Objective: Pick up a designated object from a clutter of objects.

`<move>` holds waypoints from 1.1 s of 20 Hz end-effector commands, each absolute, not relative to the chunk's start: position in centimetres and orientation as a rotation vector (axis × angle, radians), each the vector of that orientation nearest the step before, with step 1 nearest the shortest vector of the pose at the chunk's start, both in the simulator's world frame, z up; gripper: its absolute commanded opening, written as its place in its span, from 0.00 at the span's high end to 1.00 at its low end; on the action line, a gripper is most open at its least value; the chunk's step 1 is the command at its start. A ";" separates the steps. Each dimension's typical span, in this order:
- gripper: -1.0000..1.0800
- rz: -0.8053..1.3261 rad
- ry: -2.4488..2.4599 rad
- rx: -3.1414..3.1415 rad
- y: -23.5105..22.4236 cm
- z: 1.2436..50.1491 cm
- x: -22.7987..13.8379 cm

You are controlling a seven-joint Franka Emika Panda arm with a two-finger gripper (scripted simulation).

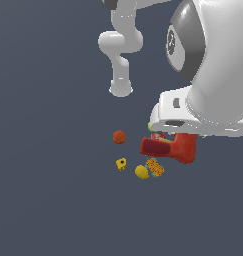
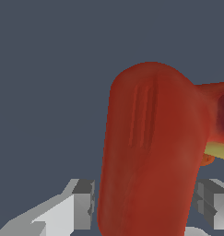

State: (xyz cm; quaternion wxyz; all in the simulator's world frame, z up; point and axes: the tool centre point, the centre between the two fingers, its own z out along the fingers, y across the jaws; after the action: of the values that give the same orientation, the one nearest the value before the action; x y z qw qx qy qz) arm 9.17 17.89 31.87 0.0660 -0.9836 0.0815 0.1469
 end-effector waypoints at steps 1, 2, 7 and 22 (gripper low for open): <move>1.00 0.440 0.246 -2.966 18.9 33.9 9.3; 1.00 0.440 0.246 -2.966 19.2 34.6 9.4; 1.00 0.442 0.247 -2.965 20.7 37.3 9.6; 1.00 0.444 0.248 -2.964 23.1 41.5 10.2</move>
State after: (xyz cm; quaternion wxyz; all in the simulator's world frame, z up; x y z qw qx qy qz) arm 10.15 22.97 40.99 0.0662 -0.9831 0.0822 0.1495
